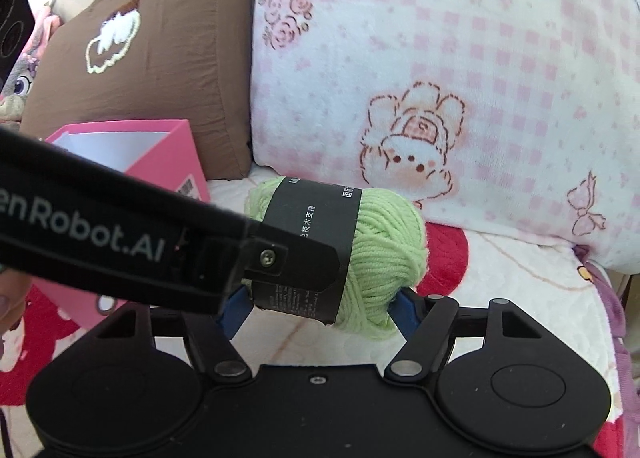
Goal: Organize objects
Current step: 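Lift the green yarn ball with both grippers toward the pink box, then carry the yarn ball with both grippers over the pink box, then lower the yarn ball into the pink box and open both grippers, then raise both tools away from the pink box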
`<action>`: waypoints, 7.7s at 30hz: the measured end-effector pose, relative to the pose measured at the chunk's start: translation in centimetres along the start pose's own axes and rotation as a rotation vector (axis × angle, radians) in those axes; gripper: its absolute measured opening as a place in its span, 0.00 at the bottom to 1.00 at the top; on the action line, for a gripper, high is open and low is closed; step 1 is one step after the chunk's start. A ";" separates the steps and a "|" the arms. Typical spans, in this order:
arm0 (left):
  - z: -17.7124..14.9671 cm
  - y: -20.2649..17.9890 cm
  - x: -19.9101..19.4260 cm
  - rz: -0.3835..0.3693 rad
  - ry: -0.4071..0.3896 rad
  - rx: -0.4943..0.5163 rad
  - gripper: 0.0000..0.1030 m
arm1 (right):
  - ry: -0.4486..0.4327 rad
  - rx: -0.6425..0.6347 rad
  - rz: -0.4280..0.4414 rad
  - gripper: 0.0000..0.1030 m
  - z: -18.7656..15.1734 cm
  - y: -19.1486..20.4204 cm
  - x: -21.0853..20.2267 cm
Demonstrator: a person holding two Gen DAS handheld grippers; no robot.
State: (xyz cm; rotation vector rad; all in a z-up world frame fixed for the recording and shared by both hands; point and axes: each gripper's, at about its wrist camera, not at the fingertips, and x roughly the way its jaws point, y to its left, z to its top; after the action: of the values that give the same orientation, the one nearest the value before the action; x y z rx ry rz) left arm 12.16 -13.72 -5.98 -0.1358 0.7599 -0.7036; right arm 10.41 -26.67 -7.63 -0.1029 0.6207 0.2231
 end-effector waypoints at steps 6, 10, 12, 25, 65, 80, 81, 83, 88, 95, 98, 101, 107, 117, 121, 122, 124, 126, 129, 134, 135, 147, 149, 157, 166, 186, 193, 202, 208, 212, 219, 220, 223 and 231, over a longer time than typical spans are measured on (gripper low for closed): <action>-0.4 -1.0 -1.9 -0.019 0.010 0.015 0.39 | 0.023 0.013 -0.002 0.73 0.3 0.6 -0.6; -0.6 -1.2 -3.4 -0.032 0.025 0.014 0.39 | 0.046 0.031 0.008 0.73 -0.7 0.8 -4.0; -0.8 -1.1 -4.6 -0.043 0.043 -0.009 0.39 | 0.055 0.030 0.022 0.73 -0.4 1.2 -4.2; -2.6 -0.7 -11.2 -0.010 0.042 0.004 0.39 | 0.064 -0.079 0.100 0.74 0.2 5.7 -7.8; -1.2 2.3 -27.1 0.002 0.020 -0.073 0.40 | 0.023 -0.078 0.242 0.74 5.5 15.6 -15.6; 2.5 6.3 -27.5 0.100 0.011 -0.095 0.40 | 0.104 -0.019 0.309 0.74 10.9 17.5 -11.8; 2.8 6.8 -27.2 0.101 0.016 -0.107 0.40 | 0.111 -0.017 0.310 0.74 11.1 17.6 -11.4; 3.1 7.9 -26.6 0.104 0.029 -0.137 0.40 | 0.130 -0.010 0.314 0.74 11.4 17.7 -10.5; 3.4 10.6 -24.4 0.129 0.065 -0.199 0.40 | 0.191 0.023 0.318 0.72 11.6 17.9 -8.0; 2.8 15.1 -21.1 0.142 0.111 -0.305 0.40 | 0.247 -0.035 0.297 0.72 10.7 19.3 -4.1; 2.2 16.6 -19.8 0.138 0.120 -0.344 0.40 | 0.275 -0.025 0.295 0.71 10.4 19.4 -2.5; 1.7 17.7 -18.8 0.136 0.123 -0.366 0.40 | 0.294 -0.023 0.287 0.71 10.1 19.4 -0.9; 1.1 19.3 -16.7 0.126 0.143 -0.376 0.40 | 0.321 -0.038 0.265 0.69 9.3 19.6 1.3; -0.4 21.9 -13.6 0.126 0.198 -0.398 0.41 | 0.379 -0.087 0.220 0.69 8.4 20.9 4.1; -0.9 22.8 -13.0 0.128 0.209 -0.411 0.41 | 0.404 -0.094 0.223 0.69 8.3 21.0 4.6; -0.9 23.0 -12.9 0.128 0.206 -0.412 0.41 | 0.406 -0.092 0.224 0.69 8.3 21.0 4.7; -0.9 23.5 -12.8 0.118 0.200 -0.423 0.41 | 0.416 -0.077 0.220 0.68 8.3 20.8 5.1; -0.9 23.8 -12.6 0.117 0.205 -0.422 0.41 | 0.451 -0.046 0.209 0.58 8.2 20.6 5.7; -1.0 23.9 -12.2 0.180 0.248 -0.366 0.41 | 0.468 -0.038 0.214 0.46 8.1 20.5 6.1; -1.6 24.1 -12.4 0.166 0.242 -0.375 0.42 | 0.467 -0.033 0.239 0.40 8.1 19.9 5.7; -1.7 24.1 -12.4 0.168 0.238 -0.373 0.42 | 0.467 -0.020 0.243 0.40 8.1 19.6 5.7; -3.6 22.8 -9.6 0.120 0.256 -0.409 0.37 | 0.448 -0.048 0.250 0.40 7.4 18.7 4.1; -3.8 22.7 -9.4 0.122 0.251 -0.417 0.37 | 0.436 -0.060 0.250 0.40 7.3 18.6 3.8; -3.9 22.1 -10.2 0.185 0.209 -0.413 0.35 | 0.367 -0.036 0.302 0.40 6.7 16.5 1.2; -2.9 19.1 -13.9 0.270 0.148 -0.400 0.40 | 0.267 -0.040 0.294 0.40 7.6 14.5 -1.9; -3.7 9.8 -23.0 0.336 0.082 -0.315 0.52 | 0.137 0.024 0.213 0.46 7.2 12.3 -11.8; -5.7 8.1 -23.6 0.353 0.093 -0.338 0.52 | 0.073 0.037 0.217 0.49 5.8 12.0 -15.3; -6.7 5.8 -23.8 0.415 0.103 -0.280 0.54 | 0.083 0.099 0.162 0.60 2.5 10.4 -16.6; -7.4 4.3 -24.3 0.433 0.113 -0.224 0.57 | 0.129 0.128 0.129 0.75 0.3 10.4 -16.3; -7.6 3.0 -24.3 0.448 0.117 -0.189 0.61 | 0.166 0.140 0.101 0.83 -0.6 11.0 -16.1; -7.8 0.4 -24.2 0.429 0.082 -0.117 0.89 | 0.168 0.143 -0.026 0.90 -0.8 10.5 -16.1; -7.8 0.1 -24.2 0.427 0.076 -0.112 0.91 | 0.172 0.146 -0.016 0.90 -0.8 10.3 -16.1; -7.7 -0.6 -23.9 0.444 0.080 -0.096 0.95 | 0.195 0.161 -0.004 0.90 -0.9 9.8 -16.2; -8.1 0.4 -23.2 0.522 0.172 -0.162 1.00 | 0.212 0.195 -0.039 0.90 -0.7 8.5 -16.3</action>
State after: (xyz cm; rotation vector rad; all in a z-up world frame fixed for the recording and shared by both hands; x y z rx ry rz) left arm -4.92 2.27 1.51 -0.0198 0.9685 -0.1580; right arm -4.92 -21.42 1.12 0.0504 0.8479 0.1131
